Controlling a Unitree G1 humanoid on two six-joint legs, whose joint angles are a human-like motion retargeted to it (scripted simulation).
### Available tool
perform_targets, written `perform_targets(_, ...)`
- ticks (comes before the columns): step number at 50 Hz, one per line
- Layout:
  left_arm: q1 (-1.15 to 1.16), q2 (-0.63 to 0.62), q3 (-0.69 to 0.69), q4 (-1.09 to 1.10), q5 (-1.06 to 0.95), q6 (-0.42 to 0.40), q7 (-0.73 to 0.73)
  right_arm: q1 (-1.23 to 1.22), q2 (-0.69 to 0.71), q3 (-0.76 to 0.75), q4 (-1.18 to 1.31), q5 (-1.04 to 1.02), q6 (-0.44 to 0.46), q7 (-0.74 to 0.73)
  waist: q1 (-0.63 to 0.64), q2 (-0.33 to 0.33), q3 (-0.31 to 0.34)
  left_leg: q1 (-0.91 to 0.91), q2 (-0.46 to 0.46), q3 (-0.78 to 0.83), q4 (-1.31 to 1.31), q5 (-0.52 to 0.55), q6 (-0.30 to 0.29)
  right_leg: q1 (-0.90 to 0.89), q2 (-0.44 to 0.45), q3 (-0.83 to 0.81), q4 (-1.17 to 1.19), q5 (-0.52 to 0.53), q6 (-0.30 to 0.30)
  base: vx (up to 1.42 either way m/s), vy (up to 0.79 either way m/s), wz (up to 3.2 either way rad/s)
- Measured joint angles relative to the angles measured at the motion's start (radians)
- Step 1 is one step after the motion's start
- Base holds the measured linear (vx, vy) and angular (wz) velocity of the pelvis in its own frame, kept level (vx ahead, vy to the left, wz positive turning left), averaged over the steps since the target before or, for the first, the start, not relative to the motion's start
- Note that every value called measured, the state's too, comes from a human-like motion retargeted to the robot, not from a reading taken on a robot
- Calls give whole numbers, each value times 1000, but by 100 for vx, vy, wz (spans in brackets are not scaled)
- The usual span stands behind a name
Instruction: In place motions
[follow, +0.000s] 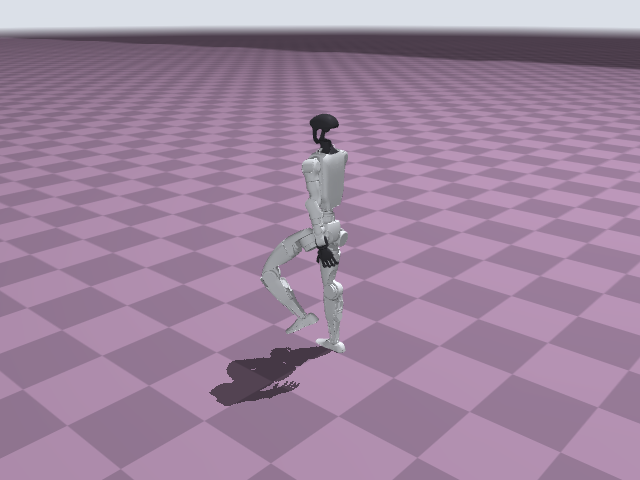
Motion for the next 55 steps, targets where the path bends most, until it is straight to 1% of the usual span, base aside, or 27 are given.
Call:
perform_targets(2,-11,2,-5,-12,-13,-3,12,31,-6,1,34,-9,10,-12,-35,9,-24,167,-104,-2,-222,32,-42,10,-10,-43,-12,-5,12,9,-4,58)
perform_targets(4,-46,8,-16,-12,-29,4,29,47,-17,-15,100,-25,20,-27,-87,23,-18,364,-219,-42,-502,81,-88,42,-22,-95,5,-34,24,12,-6,84)
perform_targets(6,-69,10,-29,-19,-35,-1,55,84,-31,-40,150,-49,37,-38,-116,60,-42,530,-273,-92,-796,152,-118,48,4,-123,18,-56,30,18,-7,44)
perform_targets(7,-82,12,-38,-23,-38,-3,67,108,-39,-54,172,-60,47,-45,-129,83,-52,608,-289,-117,-936,137,-125,47,23,-140,31,-69,30,15,-11,36)
perform_targets(8,-98,16,-47,-27,-39,-4,78,133,-47,-69,191,-65,58,-54,-140,101,-61,675,-301,-139,-1053,-4,-133,39,38,-162,57,-82,29,10,-12,78)
perform_targets(10,-146,19,-73,-29,-41,-2,93,171,-69,-121,240,-73,81,-76,-218,149,-72,767,-240,-95,-1204,-77,-127,6,51,-260,148,-84,37,-1,-11,148)
perform_targets(11,-183,22,-85,-26,-47,-2,92,180,-77,-144,259,-67,100,-84,-231,172,-61,752,-230,-167,-1227,-55,-133,-43,53,-290,240,-8,53,-22,-10,28)
perform_targets(12,-227,28,-95,-23,-55,-2,92,184,-86,-166,276,-53,116,-91,-194,171,-43,751,-229,-180,-1252,-40,-138,-116,55,-252,365,75,83,-45,-11,-289)
perform_targets(13,-284,37,-102,-21,-65,1,90,173,-96,-187,287,-26,128,-95,-54,120,-8,774,-244,-74,-1283,-40,-145,-235,56,-76,557,174,140,-53,-12,-215)
perform_targets(14,-328,40,-130,-29,-79,0,93,176,-102,-216,295,10,127,-100,-103,144,29,773,-223,-128,-1291,-31,-146,-329,39,-103,704,248,162,-54,-10,111)
perform_targets(15,-364,41,-168,-42,-95,-2,98,185,-106,-250,302,50,118,-105,-248,207,69,760,-183,-263,-1287,-18,-143,-408,13,-233,827,310,166,-35,-2,333)
perform_targets(17,-405,49,-210,-87,-111,-6,86,195,-142,-251,311,106,101,-94,-254,217,80,736,-182,-250,-1282,-13,-141,-574,-50,-263,1098,236,72,-17,8,87)
perform_targets(20,-446,95,-209,-130,-70,-7,62,202,-150,-248,314,89,128,-77,-348,271,93,660,-152,-291,-1251,-6,-127,-831,-88,-295,1405,132,-9,-18,4,18)
perform_targets(23,-453,92,-231,-151,-30,-8,113,227,-154,-282,330,97,125,-103,-356,300,94,615,-131,-316,-1222,3,-118,-1030,-76,-287,1575,66,-30,-5,-1,21)
perform_targets(26,-449,90,-244,-153,-46,-17,117,249,-151,-274,322,76,124,-80,-371,327,86,580,-97,-305,-1201,0,-117,-1125,-66,-318,1617,44,-53,0,0,0)
perform_targets(30,-425,75,-215,-141,-49,-12,83,248,-141,-265,307,29,124,-63,-377,326,70,579,-88,-277,-1211,3,-129,-1102,-66,-315,1573,29,-62,1,-1,-6)
perform_targets(35,-372,47,-187,-101,-46,-14,88,237,-123,-247,271,22,105,-50,-327,273,43,644,-121,-207,-1271,13,-144,-882,-36,-255,1369,26,-25,8,-2,-38)
perform_targets(40,-273,18,-170,-70,-10,-17,83,229,-105,-226,245,53,87,-67,-256,239,19,732,-140,-160,-1318,4,-153,-494,124,-106,835,110,94,17,2,-35)
perform_targets(42,-226,6,-169,-62,0,-17,82,225,-101,-219,237,61,85,-86,-276,228,4,738,-162,-178,-1302,-11,-153,-311,125,-89,540,148,135,24,6,98)
perform_targets(43,-199,6,-166,-63,10,-18,74,212,-96,-211,242,68,88,-95,-329,221,22,748,-174,-222,-1265,-31,-151,-185,120,-132,358,157,157,29,6,145)
perform_targets(44,-170,6,-157,-64,20,-18,68,203,-92,-198,244,73,90,-103,-330,210,15,746,-183,-210,-1227,-48,-148,-90,107,-208,241,72,123,31,6,63)
perform_targets(45,-141,6,-146,-65,30,-18,62,195,-90,-182,246,75,90,-111,-305,196,-6,738,-190,-171,-1187,-64,-144,-11,88,-301,155,-62,60,27,7,-125)
perform_targets(47,-106,13,-121,-68,53,-12,51,162,-79,-163,250,76,95,-107,-218,146,-50,644,-201,-69,-981,-9,-119,17,31,-308,60,-59,44,4,11,-81)
perform_targets(48,-112,16,-112,-67,57,-9,51,132,-74,-165,243,73,101,-96,-264,137,-41,555,-201,-131,-823,89,-121,0,22,-270,41,-44,66,-27,12,234)
perform_targets(50,-135,20,-116,-69,13,-8,69,79,-62,-173,203,70,101,-74,-408,186,49,445,-250,-298,-617,305,-29,48,48,-466,-4,-27,76,-39,9,253)
perform_targets(52,-150,4,-60,-82,-64,-20,58,20,-65,-122,160,64,78,-40,-154,73,108,260,-68,-51,-245,215,12,46,0,-236,9,7,54,-25,4,-345)
perform_targets(55,-159,-12,-6,-69,-103,-24,11,-20,-65,-93,96,9,59,-29,-77,43,127,-7,65,-27,88,132,37,16,0,-151,27,14,36,-8,7,-143)
